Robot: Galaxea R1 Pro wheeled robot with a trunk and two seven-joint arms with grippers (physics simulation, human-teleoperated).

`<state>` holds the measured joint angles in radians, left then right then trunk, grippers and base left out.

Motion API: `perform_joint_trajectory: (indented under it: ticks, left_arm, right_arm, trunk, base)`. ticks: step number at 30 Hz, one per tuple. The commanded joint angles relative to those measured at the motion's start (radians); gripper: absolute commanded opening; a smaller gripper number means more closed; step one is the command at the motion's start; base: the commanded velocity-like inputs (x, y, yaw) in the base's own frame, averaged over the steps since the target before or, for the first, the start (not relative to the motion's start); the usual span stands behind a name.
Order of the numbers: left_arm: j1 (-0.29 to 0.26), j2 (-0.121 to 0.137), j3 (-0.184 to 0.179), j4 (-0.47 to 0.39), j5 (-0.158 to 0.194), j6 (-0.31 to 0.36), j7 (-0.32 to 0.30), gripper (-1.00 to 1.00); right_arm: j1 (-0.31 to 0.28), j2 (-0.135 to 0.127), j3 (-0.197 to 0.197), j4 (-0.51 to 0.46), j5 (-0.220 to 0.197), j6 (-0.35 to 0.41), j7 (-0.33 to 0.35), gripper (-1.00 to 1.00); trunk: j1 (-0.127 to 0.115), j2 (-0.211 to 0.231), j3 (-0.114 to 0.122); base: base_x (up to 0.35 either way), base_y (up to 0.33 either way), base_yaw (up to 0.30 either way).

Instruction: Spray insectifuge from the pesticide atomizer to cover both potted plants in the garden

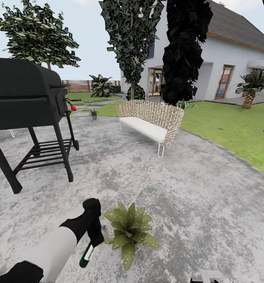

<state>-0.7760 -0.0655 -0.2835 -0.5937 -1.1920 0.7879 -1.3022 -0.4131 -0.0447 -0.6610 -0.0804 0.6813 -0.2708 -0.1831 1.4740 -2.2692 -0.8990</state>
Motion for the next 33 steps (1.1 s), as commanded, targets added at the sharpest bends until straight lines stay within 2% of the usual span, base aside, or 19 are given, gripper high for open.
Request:
perform_joint_trajectory:
  ticks: [1, 5, 8, 11, 17, 24, 28, 31, 33]
  left_arm:
    - [-0.001, 0.011, 0.0, -0.002, -0.006, 0.01, -0.009, -1.0]
    - [-0.003, 0.084, 0.003, -0.01, -0.002, 0.006, -0.013, -1.0]
    - [-0.002, 0.111, 0.003, -0.011, -0.004, -0.003, -0.016, -1.0]
    - [-0.003, 0.155, 0.003, -0.013, 0.004, -0.007, -0.019, -1.0]
    - [0.01, 0.157, 0.0, -0.014, 0.003, -0.006, -0.016, -1.0]
    - [-0.002, 0.152, 0.002, -0.018, 0.007, -0.001, -0.016, -1.0]
    - [-0.005, 0.136, -0.001, -0.08, -0.001, -0.002, -0.018, -1.0]
    - [-0.005, 0.129, -0.005, -0.117, -0.004, -0.004, -0.063, -1.0]
    - [-0.019, 0.116, -0.007, -0.133, -0.026, -0.005, -0.123, -1.0]
  right_arm:
    - [-0.001, 0.0, -0.008, 0.002, 0.01, -0.004, -0.004, 1.0]
    - [-0.001, 0.0, -0.008, 0.002, 0.01, -0.005, -0.004, 1.0]
    - [-0.001, -0.001, -0.008, 0.002, 0.011, -0.006, -0.005, 1.0]
    - [-0.001, -0.003, -0.007, 0.002, 0.012, -0.007, -0.004, 1.0]
    - [-0.001, -0.004, -0.008, 0.002, 0.012, -0.007, -0.004, 1.0]
    - [-0.001, -0.004, -0.008, 0.001, 0.011, -0.006, -0.006, 1.0]
    - [-0.001, -0.004, -0.008, 0.001, 0.01, -0.005, -0.006, 1.0]
    - [-0.001, -0.004, -0.008, 0.001, 0.01, -0.005, -0.006, 1.0]
    - [-0.001, -0.004, -0.008, 0.001, 0.01, -0.005, -0.006, 1.0]
  trunk:
    - [0.0, 0.0, -0.001]
    - [0.0, 0.0, -0.001]
    - [0.0, 0.0, -0.001]
    - [0.0, 0.0, 0.0]
    - [0.0, 0.0, 0.0]
    - [0.0, 0.0, 0.001]
    - [0.0, 0.0, 0.002]
    - [0.0, 0.0, 0.004]
    - [0.0, 0.0, 0.004]
  base:
    - [0.0, 0.0, -0.238]
    - [0.0, 0.0, -0.222]
    - [0.0, 0.0, -0.049]
    - [0.0, 0.0, -0.007]
    - [0.038, 0.035, 0.0]
    - [0.177, 0.252, -0.128]
    - [0.026, 0.254, -0.254]
    - [0.003, 0.045, -0.257]
    - [0.001, 0.009, -0.122]
